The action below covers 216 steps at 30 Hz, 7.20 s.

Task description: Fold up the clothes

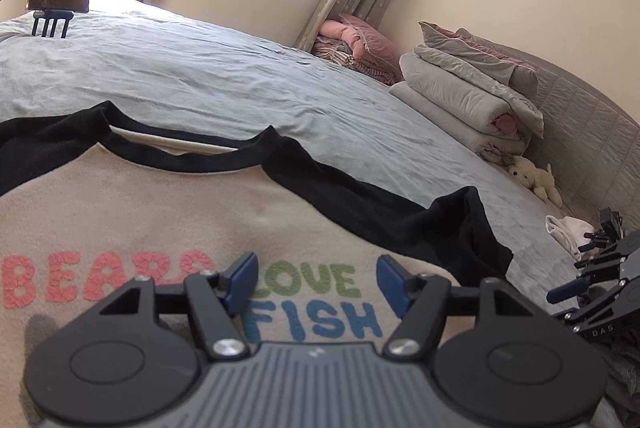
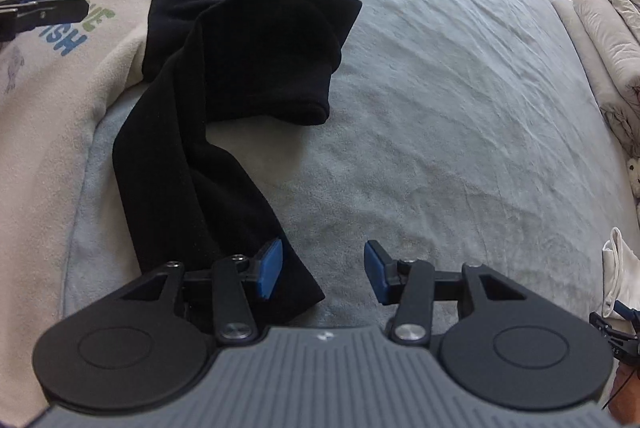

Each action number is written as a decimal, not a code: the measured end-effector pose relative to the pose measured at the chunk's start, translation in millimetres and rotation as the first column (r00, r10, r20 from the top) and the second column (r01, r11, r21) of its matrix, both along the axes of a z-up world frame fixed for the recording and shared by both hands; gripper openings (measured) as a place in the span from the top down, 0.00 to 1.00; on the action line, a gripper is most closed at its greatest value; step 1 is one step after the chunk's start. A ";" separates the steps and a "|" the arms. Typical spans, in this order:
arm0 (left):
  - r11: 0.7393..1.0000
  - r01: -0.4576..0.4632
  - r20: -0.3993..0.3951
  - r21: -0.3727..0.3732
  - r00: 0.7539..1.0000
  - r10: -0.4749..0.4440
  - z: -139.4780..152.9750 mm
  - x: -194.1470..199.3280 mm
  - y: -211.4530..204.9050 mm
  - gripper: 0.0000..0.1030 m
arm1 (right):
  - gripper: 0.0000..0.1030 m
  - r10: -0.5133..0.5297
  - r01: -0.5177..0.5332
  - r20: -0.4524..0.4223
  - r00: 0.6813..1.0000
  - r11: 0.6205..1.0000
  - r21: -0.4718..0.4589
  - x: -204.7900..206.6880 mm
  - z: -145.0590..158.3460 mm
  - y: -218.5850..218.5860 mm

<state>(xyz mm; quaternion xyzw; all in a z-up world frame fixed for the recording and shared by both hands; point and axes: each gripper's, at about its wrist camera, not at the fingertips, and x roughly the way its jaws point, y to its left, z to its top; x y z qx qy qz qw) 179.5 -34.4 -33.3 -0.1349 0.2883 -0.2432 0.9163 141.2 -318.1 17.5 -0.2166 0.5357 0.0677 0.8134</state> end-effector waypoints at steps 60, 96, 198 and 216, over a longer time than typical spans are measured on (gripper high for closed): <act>0.905 0.220 0.187 0.365 0.935 -0.302 40.6 16.3 -118.0 0.61 | 0.57 -0.434 0.463 0.199 0.879 0.876 -0.137 108.7 9.1 -202.9; 0.761 0.587 -0.082 0.276 0.803 -0.590 29.1 16.5 -171.5 0.73 | 0.57 -0.381 0.390 0.094 0.920 0.915 -0.103 87.0 7.3 -243.0; 0.887 -0.232 0.084 0.400 0.973 0.217 67.8 -229.9 243.1 0.39 | 0.37 0.056 -0.161 0.227 0.972 0.865 0.475 -46.9 -16.4 178.0; 0.925 -0.107 0.050 0.364 0.994 0.095 46.9 -190.2 184.2 0.42 | 0.33 0.068 -0.172 0.230 0.971 0.866 0.470 -48.2 -17.1 181.0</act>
